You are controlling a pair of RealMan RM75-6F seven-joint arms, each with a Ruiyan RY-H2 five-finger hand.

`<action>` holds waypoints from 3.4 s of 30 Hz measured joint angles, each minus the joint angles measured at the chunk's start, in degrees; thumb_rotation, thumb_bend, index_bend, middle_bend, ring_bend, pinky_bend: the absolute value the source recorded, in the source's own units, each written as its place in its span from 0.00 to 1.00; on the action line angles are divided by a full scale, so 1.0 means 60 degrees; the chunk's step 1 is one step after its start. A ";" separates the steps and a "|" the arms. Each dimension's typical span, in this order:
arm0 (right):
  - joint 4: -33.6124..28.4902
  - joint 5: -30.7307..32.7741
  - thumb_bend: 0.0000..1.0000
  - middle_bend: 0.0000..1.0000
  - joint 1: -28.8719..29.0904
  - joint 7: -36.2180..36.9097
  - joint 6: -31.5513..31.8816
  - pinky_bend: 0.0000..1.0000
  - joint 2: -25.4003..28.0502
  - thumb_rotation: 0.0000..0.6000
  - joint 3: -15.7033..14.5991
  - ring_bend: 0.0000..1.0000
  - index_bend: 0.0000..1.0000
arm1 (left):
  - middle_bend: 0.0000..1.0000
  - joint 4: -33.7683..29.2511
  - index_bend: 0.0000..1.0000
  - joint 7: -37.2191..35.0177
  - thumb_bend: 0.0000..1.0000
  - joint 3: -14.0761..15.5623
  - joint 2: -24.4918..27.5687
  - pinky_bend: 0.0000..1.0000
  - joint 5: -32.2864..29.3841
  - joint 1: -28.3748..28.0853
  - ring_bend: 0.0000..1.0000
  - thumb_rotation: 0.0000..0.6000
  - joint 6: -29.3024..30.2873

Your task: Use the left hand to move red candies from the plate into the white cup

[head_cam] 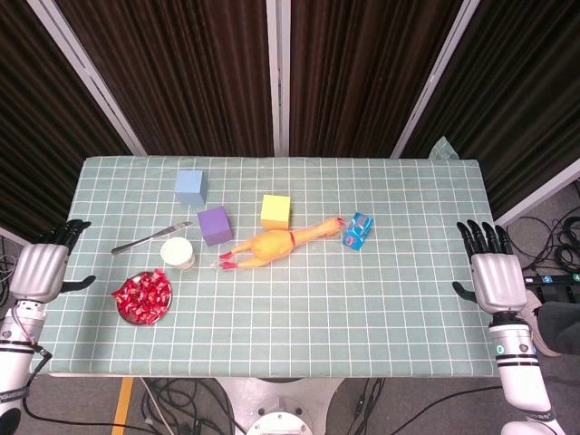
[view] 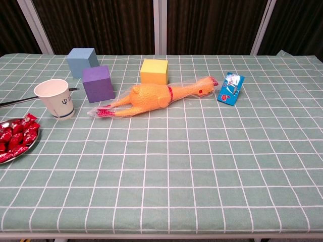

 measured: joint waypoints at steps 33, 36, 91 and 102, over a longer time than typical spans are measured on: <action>0.0067 -0.0554 0.10 0.07 0.0247 0.0802 -0.0281 0.00 -0.0029 1.00 0.0210 0.00 0.00 | 0.44 -0.0366 0.42 0.0794 0.05 0.0622 0.0366 0.86 -0.0437 -0.0480 0.63 1.00 -0.2231; 0.0012 -0.0565 0.10 0.07 0.0250 0.0786 -0.0270 0.00 -0.0056 1.00 0.0195 0.00 0.00 | 0.44 -0.0464 0.40 0.1004 0.05 0.0649 0.0290 0.87 -0.0897 -0.0628 0.64 1.00 -0.2778; -0.0018 0.0109 0.10 0.06 0.0263 0.0731 -0.0684 0.00 0.0069 1.00 -0.0038 0.00 0.00 | 0.58 0.0841 0.49 0.2054 0.29 0.0628 -0.2062 0.92 -0.2372 -0.1279 0.78 1.00 -0.3314; 0.0019 0.0174 0.10 0.06 0.0287 0.0717 -0.0718 0.00 0.0046 1.00 -0.0054 0.00 0.00 | 0.66 0.1049 0.59 0.2195 0.32 0.0671 -0.2215 0.96 -0.2512 -0.1258 0.82 1.00 -0.3302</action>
